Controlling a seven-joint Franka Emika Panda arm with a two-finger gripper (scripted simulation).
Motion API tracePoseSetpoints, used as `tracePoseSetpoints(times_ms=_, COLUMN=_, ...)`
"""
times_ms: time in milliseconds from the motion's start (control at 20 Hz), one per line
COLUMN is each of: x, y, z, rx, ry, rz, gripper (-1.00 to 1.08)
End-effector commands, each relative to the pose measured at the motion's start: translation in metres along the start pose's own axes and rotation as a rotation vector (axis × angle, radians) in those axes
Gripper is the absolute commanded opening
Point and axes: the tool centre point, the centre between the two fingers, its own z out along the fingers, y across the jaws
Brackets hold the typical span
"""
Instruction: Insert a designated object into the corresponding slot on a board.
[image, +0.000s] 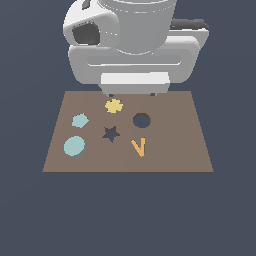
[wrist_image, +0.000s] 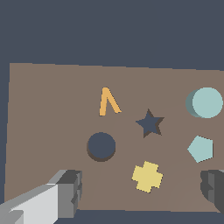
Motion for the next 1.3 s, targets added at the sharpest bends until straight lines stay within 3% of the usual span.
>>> tracePoseSetpoints(times_ms=0, x=0.0, y=0.0, z=0.0, rx=0.0, ry=0.0, rz=0.0, gripper=1.0)
tracePoseSetpoints(times_ms=500, x=0.008, y=0.027, z=0.022, rx=0.002, ry=-0.002, rz=-0.017, gripper=1.0)
tracePoseSetpoints(times_ms=1250, x=0.045, y=0.128, z=0.107, rx=0.012, ry=-0.008, rz=-0.084, gripper=1.0)
